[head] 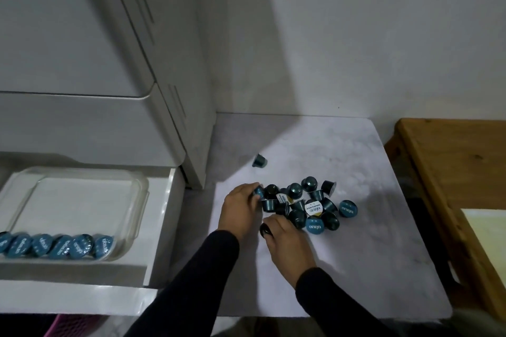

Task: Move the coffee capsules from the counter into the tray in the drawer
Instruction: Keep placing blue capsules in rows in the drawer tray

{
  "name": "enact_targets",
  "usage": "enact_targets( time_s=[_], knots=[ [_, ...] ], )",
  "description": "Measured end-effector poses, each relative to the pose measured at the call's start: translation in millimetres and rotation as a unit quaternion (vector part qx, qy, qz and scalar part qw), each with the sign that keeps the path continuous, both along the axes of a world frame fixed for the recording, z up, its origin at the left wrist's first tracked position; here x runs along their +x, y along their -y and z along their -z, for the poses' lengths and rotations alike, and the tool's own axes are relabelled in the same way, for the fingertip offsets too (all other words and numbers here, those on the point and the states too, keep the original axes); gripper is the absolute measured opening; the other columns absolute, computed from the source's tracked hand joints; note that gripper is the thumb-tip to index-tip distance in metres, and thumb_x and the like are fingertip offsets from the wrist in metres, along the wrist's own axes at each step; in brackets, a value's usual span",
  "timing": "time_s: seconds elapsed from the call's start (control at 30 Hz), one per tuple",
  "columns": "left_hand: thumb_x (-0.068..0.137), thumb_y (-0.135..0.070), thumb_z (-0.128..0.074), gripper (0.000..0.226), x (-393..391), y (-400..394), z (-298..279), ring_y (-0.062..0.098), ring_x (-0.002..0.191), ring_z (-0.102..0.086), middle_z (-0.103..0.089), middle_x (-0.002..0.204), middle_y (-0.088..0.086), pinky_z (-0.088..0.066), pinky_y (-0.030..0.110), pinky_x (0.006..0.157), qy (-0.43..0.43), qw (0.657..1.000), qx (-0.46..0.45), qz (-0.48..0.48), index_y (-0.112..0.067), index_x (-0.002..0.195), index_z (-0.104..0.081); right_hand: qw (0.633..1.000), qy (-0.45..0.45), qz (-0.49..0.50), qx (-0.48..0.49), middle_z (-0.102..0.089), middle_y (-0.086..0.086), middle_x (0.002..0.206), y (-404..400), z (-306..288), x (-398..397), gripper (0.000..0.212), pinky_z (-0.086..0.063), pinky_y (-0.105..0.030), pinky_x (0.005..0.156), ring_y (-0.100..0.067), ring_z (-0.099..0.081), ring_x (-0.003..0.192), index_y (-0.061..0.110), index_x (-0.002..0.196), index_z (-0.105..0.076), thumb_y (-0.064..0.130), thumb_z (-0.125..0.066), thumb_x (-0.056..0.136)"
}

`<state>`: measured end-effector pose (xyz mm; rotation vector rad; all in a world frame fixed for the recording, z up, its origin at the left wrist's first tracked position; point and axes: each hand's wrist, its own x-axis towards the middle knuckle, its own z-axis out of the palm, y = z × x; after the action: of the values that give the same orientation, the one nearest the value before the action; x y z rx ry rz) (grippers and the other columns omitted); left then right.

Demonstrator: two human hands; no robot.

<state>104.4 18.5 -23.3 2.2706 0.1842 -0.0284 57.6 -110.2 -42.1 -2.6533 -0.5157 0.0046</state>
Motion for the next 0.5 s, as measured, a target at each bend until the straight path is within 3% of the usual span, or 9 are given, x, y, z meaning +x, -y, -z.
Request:
enact_targets(
  time_s=[0.07, 0.2, 0.27, 0.4, 0.5],
  knots=[
    [0.082, -0.009, -0.055, 0.033, 0, -1, 1, 0.006, 0.099, -0.056, -0.066, 0.109, -0.001, -0.029, -0.002, 0.083, -0.01, 1.0, -0.018, -0.005, -0.021, 0.111, -0.065, 0.999, -0.019, 0.001, 0.051, -0.065, -0.004, 0.091, 1, 2, -2, 0.02, -0.046, -0.017, 0.067, -0.018, -0.064, 0.074, 0.013, 0.089, -0.063, 0.007, -0.069, 0.072],
    [0.084, -0.012, -0.059, 0.03, -1, -4, 4, 0.01, 0.102, -0.058, -0.065, 0.112, 0.002, -0.033, 0.007, 0.088, -0.019, 0.999, -0.046, -0.016, -0.021, 0.113, -0.064, 0.987, -0.059, 0.044, 0.143, -0.063, -0.01, 0.099, 2, -1, -7, 0.019, -0.031, -0.003, 0.083, -0.018, -0.061, 0.084, 0.007, 0.098, -0.065, 0.011, -0.056, 0.082],
    [0.084, -0.01, -0.06, 0.03, -2, -5, 3, 0.009, 0.101, -0.058, -0.066, 0.113, 0.003, -0.035, 0.009, 0.09, -0.017, 0.998, -0.062, -0.026, -0.019, 0.111, -0.065, 0.981, -0.059, 0.065, 0.172, -0.062, -0.009, 0.102, 1, -1, -9, 0.02, -0.03, 0.003, 0.083, -0.011, -0.057, 0.085, 0.007, 0.099, -0.066, 0.012, -0.056, 0.083],
    [0.08, -0.011, -0.062, 0.028, -10, -3, 4, 0.005, 0.099, -0.061, -0.068, 0.108, -0.006, -0.046, 0.021, 0.095, -0.03, 0.989, -0.121, -0.083, -0.027, 0.102, -0.069, 0.974, -0.053, 0.083, 0.204, -0.061, -0.007, 0.102, 4, -2, -6, 0.021, -0.041, -0.001, 0.079, 0.0, -0.054, 0.085, 0.01, 0.101, -0.068, 0.005, -0.055, 0.085],
    [0.08, -0.01, -0.063, 0.028, -16, -4, 5, 0.007, 0.1, -0.062, -0.069, 0.107, -0.006, -0.048, 0.029, 0.097, -0.034, 0.985, -0.142, -0.094, -0.027, 0.103, -0.069, 0.969, -0.068, 0.094, 0.218, -0.06, -0.007, 0.1, 3, -4, -2, 0.02, -0.047, -0.009, 0.078, -0.003, -0.056, 0.082, 0.009, 0.099, -0.069, 0.006, -0.054, 0.086]
  ],
)
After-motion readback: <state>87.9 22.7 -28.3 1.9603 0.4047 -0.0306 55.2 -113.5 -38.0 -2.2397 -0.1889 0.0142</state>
